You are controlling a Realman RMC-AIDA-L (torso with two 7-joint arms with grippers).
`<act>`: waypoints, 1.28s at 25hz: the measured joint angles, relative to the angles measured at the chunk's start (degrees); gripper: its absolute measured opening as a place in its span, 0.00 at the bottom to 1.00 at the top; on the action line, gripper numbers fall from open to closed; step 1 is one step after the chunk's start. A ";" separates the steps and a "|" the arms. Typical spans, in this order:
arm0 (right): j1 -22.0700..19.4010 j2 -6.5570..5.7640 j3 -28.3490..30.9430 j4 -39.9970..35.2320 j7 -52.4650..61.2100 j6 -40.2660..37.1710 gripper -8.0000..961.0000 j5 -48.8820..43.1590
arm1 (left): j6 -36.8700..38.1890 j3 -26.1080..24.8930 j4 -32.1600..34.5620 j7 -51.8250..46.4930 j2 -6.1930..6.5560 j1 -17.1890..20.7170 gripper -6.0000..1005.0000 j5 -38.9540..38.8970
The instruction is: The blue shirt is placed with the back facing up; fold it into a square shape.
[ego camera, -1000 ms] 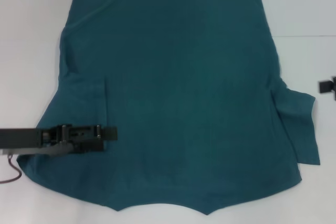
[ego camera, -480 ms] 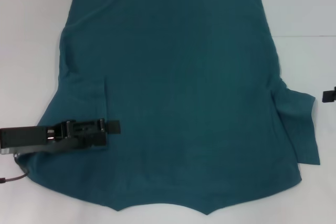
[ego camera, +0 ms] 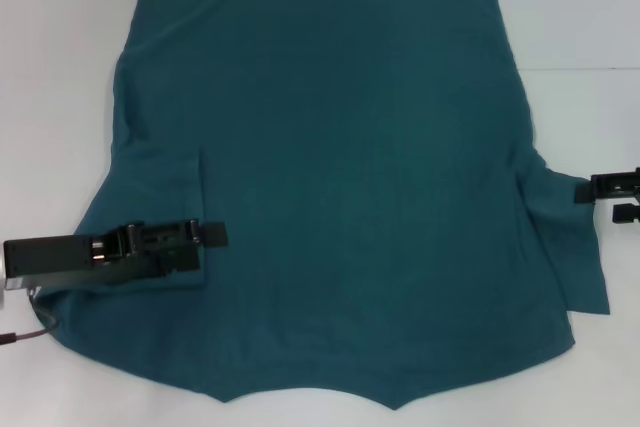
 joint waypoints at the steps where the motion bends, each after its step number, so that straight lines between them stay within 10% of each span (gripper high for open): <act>1: 0.15 0.33 -0.01 0.03 0.00 0.88 0.90 -0.04 | -0.22 0.00 -0.01 0.01 -0.10 0.00 0.93 0.00; 22: 2.56 1.76 -2.79 4.10 0.39 6.94 0.89 -0.78 | -1.77 -0.16 0.09 -0.23 -0.21 0.24 0.92 -1.45; 32: 2.20 1.34 -3.52 4.00 0.52 6.84 0.46 -0.80 | -1.71 -0.18 -0.02 -0.29 -0.09 0.42 0.92 -1.53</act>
